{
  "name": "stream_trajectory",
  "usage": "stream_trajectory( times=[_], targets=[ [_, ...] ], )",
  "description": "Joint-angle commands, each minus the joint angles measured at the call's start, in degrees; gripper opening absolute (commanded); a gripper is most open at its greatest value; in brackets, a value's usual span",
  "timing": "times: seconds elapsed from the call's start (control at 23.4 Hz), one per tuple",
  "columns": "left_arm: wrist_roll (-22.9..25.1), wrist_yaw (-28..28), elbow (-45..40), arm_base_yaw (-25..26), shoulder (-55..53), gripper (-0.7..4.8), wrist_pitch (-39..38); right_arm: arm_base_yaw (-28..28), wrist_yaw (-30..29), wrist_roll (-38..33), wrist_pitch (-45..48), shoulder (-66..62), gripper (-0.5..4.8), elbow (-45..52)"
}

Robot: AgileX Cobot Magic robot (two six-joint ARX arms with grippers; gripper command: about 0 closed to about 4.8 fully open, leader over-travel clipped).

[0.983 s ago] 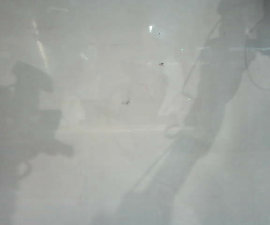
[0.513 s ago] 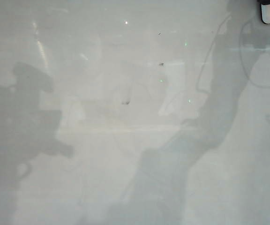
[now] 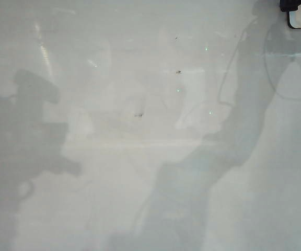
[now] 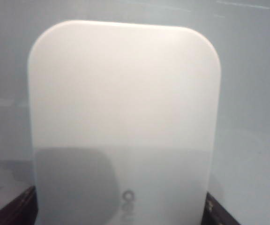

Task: Grab the whiteboard eraser that is attached to the surface of the whiteboard and use it to clean the writing on the whiteboard.

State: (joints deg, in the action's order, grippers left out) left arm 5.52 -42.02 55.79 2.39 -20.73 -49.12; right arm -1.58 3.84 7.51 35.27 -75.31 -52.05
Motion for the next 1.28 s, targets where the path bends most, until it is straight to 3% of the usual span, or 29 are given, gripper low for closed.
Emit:
stream_trajectory(
  times=[0.04,0.17,0.21,0.26,0.34,0.38,0.73,0.94,1.11,1.24,1.28],
  targets=[
    [0.07,-0.24,0.13,0.02,0.00,-0.02,0.28,0.20,0.07,-0.07,-6.38,3.37,4.56,-0.33],
    [0.04,-0.24,0.13,0.02,0.00,-0.02,0.31,0.24,0.07,-0.09,-15.72,8.90,4.53,-0.31],
    [0.04,-0.24,0.13,0.02,0.02,-0.02,0.31,0.22,0.11,-0.09,-19.76,11.61,3.94,-0.22],
    [0.04,-0.24,0.13,0.02,0.02,-0.02,0.28,0.22,-0.20,-0.09,-24.35,14.53,2.47,-0.17],
    [0.04,-0.24,0.13,0.02,0.02,-0.02,0.28,0.22,-1.97,-0.61,-29.44,18.08,0.95,-0.07],
    [0.04,-0.24,0.13,0.02,0.02,-0.02,0.28,0.22,-5.66,-1.57,-32.61,22.40,-0.11,1.07],
    [0.04,-0.26,0.13,0.02,0.11,-0.02,0.28,0.20,-6.78,-4.74,-35.19,48.74,-0.05,14.73],
    [0.04,-0.26,0.13,0.02,0.11,-0.02,0.28,0.22,-6.08,-5.77,-45.51,63.87,-0.05,20.65],
    [0.04,-0.24,0.13,0.02,0.13,-0.02,0.28,0.22,-6.14,-7.21,-53.64,68.78,0.58,23.43],
    [0.04,-0.24,0.13,0.02,0.11,-0.02,0.28,0.22,-2.75,-7.30,-57.77,69.53,0.58,24.37],
    [0.04,-0.24,0.13,0.02,0.11,-0.02,0.31,1.31,0.98,-6.03,-61.83,70.42,0.58,24.35]
  ],
)
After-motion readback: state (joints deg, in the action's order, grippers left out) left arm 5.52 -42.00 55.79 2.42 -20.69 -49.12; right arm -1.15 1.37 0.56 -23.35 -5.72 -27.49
